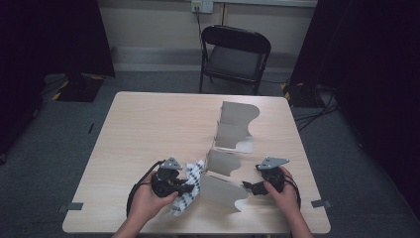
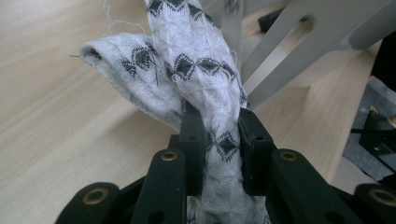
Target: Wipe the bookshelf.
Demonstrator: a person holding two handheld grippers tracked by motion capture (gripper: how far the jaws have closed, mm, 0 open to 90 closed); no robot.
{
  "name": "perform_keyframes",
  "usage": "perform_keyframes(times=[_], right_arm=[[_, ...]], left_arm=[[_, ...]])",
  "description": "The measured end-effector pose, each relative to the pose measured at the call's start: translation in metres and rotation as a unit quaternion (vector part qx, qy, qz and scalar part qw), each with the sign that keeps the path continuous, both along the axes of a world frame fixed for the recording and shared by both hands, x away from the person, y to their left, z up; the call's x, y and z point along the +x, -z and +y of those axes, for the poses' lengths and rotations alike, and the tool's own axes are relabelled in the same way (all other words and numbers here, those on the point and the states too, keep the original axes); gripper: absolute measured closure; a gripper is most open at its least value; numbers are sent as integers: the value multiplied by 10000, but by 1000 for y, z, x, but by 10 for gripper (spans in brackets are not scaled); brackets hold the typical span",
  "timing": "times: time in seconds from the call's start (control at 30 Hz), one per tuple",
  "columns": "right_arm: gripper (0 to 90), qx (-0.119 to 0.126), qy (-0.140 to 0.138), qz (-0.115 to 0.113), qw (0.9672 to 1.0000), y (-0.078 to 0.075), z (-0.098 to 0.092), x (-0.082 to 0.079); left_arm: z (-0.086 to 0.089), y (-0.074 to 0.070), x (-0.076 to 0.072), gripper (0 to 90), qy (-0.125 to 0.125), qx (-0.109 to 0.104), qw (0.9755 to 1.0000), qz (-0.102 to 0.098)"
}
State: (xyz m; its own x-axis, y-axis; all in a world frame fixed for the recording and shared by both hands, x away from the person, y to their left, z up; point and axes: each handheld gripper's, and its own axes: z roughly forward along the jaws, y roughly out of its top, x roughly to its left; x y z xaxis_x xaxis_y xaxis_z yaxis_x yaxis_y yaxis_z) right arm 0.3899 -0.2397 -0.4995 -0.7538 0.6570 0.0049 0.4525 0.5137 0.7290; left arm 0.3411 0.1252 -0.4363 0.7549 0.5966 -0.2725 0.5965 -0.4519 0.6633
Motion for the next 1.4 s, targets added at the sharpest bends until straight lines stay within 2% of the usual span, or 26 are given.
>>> perform_keyframes(times=[0.07, 0.27, 0.3, 0.57, 0.7, 0.83, 1.0, 1.2, 1.33, 1.4], right_arm=[[121, -1, -3, 2, 10000, 0, 0, 0], [121, 8, -10, 2, 10000, 0, 0, 0], [121, 9, -11, 4, 10000, 0, 0, 0], [121, 7, -11, 3, 10000, 0, 0, 0], [121, 8, -12, 2, 10000, 0, 0, 0], [121, 7, -12, 2, 10000, 0, 0, 0], [121, 8, -12, 3, 10000, 0, 0, 0], [121, 7, -12, 2, 10000, 0, 0, 0], [121, 7, -12, 2, 10000, 0, 0, 0], [120, 7, -12, 2, 10000, 0, 0, 0]], left_arm=[[-2, 11, 1, 745, -10, 47, 10000, 65], [-5, 27, 2, 745, -5, 146, 9997, 194], [-6, 29, 1, 745, -40, 112, 9997, 225], [-6, 37, 0, 745, -112, 88, 9996, 232], [-4, 35, 0, 744, -111, 119, 9996, 232], [1, 21, 1, 744, -133, 138, 9997, 135], [10, -17, 2, 743, -223, 97, 9996, -116], [15, -67, 6, 743, -336, -120, 9980, -514], [10, -91, 3, 743, -288, -322, 9967, -690], [4, -95, -1, 743, -217, -368, 9966, -709]])
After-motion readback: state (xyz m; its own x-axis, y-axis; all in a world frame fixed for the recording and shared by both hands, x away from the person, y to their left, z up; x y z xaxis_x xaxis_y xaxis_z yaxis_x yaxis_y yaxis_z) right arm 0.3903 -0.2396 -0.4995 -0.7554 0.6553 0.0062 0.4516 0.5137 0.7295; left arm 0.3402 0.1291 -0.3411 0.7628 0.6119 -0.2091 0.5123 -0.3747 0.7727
